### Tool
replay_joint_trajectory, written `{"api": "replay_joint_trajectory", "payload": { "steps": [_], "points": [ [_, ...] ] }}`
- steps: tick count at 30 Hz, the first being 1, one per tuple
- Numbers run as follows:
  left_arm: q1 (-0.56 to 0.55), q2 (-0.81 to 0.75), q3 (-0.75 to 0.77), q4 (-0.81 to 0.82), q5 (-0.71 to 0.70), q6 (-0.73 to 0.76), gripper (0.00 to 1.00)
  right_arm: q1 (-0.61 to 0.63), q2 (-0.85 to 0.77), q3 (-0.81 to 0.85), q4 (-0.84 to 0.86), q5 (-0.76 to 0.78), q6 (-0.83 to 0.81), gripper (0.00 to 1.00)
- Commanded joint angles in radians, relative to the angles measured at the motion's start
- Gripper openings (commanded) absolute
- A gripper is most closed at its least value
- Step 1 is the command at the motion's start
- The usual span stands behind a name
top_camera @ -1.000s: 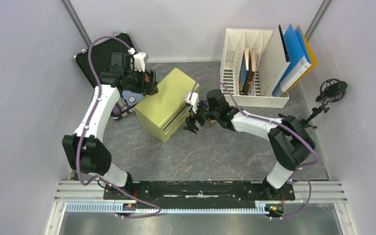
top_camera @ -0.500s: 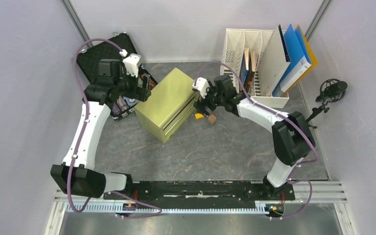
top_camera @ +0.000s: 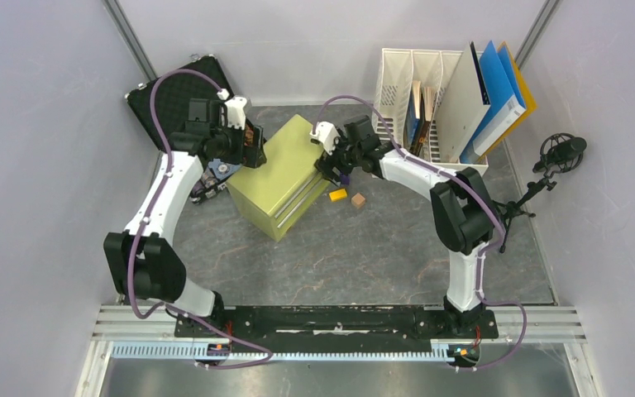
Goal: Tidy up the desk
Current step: Move the storage box to the center of the board.
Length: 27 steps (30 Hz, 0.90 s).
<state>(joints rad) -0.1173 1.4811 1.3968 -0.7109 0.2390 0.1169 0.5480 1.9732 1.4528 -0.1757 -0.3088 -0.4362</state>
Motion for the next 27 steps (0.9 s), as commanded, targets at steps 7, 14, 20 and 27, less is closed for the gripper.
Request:
{"api": "replay_joint_trajectory", "payload": {
  "steps": [7,14,20,27],
  "points": [
    [0.007,0.051,-0.095,0.036,0.12,-0.043,1.0,0.01,0.129,0.224,-0.058,-0.186,-0.049,0.79],
    [0.007,-0.049,-0.218,-0.009,0.167,0.034,1.0,0.058,0.187,0.297,-0.096,-0.27,-0.088,0.79],
    [0.007,-0.146,-0.275,-0.037,0.149,0.058,1.0,0.116,0.214,0.326,-0.107,-0.304,-0.106,0.8],
    [0.007,-0.234,-0.307,-0.086,0.136,0.085,1.0,0.161,0.276,0.418,-0.159,-0.332,-0.108,0.81]
  ]
}}
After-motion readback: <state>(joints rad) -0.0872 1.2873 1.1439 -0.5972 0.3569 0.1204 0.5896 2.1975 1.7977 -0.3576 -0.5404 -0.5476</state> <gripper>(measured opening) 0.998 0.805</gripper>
